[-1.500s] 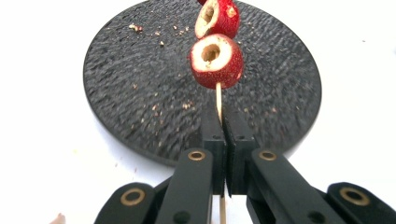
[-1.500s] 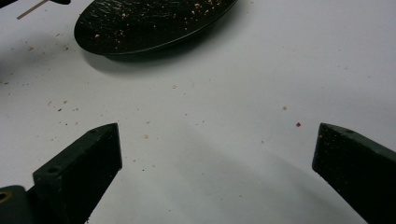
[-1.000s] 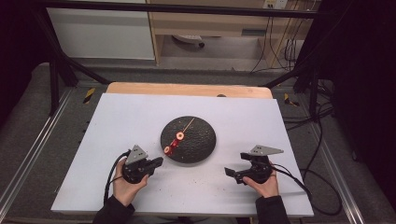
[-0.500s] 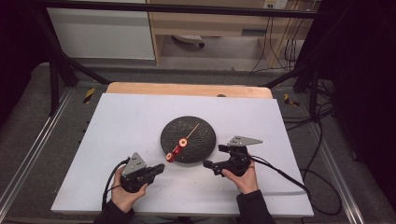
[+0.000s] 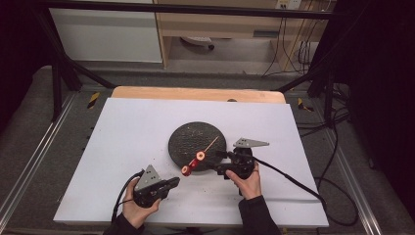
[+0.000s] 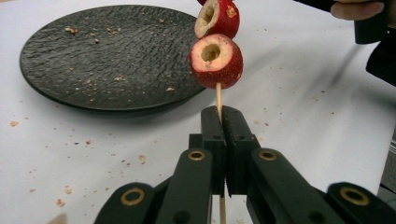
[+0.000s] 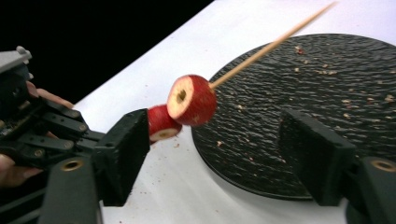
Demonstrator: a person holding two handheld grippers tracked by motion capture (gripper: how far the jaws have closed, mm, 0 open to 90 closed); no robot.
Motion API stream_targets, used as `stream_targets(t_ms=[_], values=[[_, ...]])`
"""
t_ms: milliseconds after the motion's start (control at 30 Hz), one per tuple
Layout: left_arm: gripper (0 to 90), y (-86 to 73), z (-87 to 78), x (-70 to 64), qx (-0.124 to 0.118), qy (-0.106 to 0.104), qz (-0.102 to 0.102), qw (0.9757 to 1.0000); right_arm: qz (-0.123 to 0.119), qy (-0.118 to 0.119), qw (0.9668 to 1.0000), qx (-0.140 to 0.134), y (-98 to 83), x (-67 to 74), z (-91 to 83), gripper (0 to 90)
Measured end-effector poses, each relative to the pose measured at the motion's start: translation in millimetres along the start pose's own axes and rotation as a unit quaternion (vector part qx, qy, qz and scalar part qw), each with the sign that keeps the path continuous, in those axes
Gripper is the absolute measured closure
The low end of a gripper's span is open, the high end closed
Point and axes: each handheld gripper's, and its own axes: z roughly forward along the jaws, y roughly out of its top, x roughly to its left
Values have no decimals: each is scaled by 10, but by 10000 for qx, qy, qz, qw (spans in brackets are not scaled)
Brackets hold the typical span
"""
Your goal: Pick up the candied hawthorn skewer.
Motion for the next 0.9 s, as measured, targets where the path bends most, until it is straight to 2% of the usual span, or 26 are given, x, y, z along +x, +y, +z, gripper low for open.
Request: stream_targets(t_ms=[133, 167, 233, 267, 533, 900], values=[[881, -1, 18, -36, 7, -30, 62, 10000, 47, 114, 9999, -24, -1, -10, 16, 342], [881, 1, 18, -42, 10, -41, 70, 10000, 88, 188, 9998, -27, -3, -11, 23, 387], [881, 2, 18, -58, -9, -61, 78, 10000, 106, 223, 9997, -33, -2, -13, 27, 410], [881, 3, 17, -64, -9, -75, 95, 9999, 166, 261, 9995, -51, 0, -15, 33, 457], [881, 5, 28, -114, -17, -142, 161, 9998, 290, 537, 9981, 5, -2, -26, 51, 614], [881, 6, 8, -122, -131, -178, 185, 9996, 407, 690, 9968, 9, 49, -34, 2, 651]])
